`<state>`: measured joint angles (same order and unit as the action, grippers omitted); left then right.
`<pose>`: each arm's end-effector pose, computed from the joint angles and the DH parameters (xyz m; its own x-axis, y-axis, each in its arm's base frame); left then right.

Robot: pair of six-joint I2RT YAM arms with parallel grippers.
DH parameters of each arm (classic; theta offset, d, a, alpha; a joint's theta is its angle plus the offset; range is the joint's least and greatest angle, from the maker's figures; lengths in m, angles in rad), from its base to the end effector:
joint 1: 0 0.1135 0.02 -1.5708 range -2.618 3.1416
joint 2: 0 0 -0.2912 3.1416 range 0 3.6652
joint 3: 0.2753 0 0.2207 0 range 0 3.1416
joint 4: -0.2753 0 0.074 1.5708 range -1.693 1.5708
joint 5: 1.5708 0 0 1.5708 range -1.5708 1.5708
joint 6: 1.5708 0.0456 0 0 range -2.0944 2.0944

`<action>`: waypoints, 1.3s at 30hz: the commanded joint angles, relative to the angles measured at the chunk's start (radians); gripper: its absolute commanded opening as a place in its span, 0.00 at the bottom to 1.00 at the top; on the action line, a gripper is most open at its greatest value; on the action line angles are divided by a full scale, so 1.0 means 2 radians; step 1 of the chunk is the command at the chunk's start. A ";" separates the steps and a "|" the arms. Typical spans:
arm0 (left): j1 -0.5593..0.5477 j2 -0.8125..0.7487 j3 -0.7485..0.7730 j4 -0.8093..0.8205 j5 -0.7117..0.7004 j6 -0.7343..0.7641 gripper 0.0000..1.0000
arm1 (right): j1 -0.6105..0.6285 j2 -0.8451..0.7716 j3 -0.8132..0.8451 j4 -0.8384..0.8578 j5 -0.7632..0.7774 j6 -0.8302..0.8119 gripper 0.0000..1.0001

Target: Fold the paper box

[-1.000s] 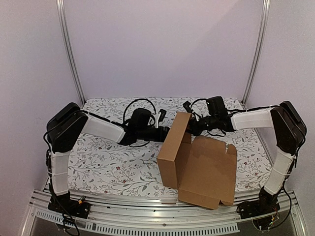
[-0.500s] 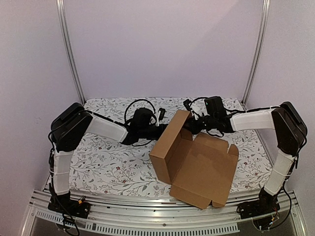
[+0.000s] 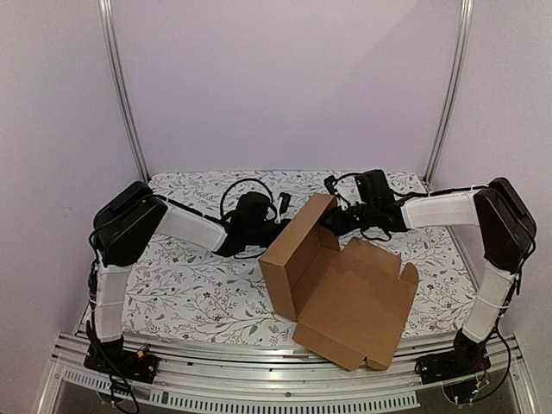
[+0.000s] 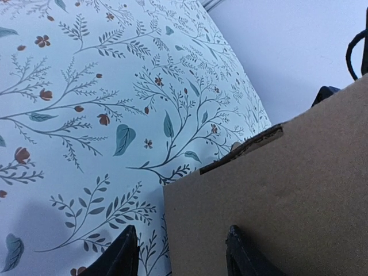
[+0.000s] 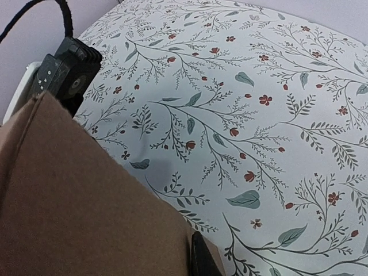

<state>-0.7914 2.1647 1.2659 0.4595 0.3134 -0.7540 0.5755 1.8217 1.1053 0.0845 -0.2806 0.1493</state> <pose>0.3192 -0.3430 0.1761 -0.8154 -0.1013 -0.5700 0.4316 0.5498 -0.7151 0.3177 0.2212 0.2318 -0.5957 -0.2161 -0.7736 -0.6288 0.7247 0.2818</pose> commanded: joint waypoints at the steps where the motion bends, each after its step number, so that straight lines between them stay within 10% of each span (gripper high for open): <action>1: -0.059 -0.026 0.006 0.059 0.074 -0.007 0.53 | 0.002 0.032 0.053 0.015 -0.082 0.008 0.13; 23: -0.029 -0.038 -0.052 0.029 0.035 0.043 0.53 | -0.104 0.015 0.035 -0.137 -0.196 -0.226 0.66; 39: -0.012 -0.002 -0.021 0.034 0.045 0.027 0.53 | -0.105 0.081 0.064 -0.060 -0.215 -0.152 0.23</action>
<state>-0.8383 2.1094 1.1950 0.5053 0.3897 -0.6861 0.3656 1.9369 1.2259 -0.1097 -0.6792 -0.2291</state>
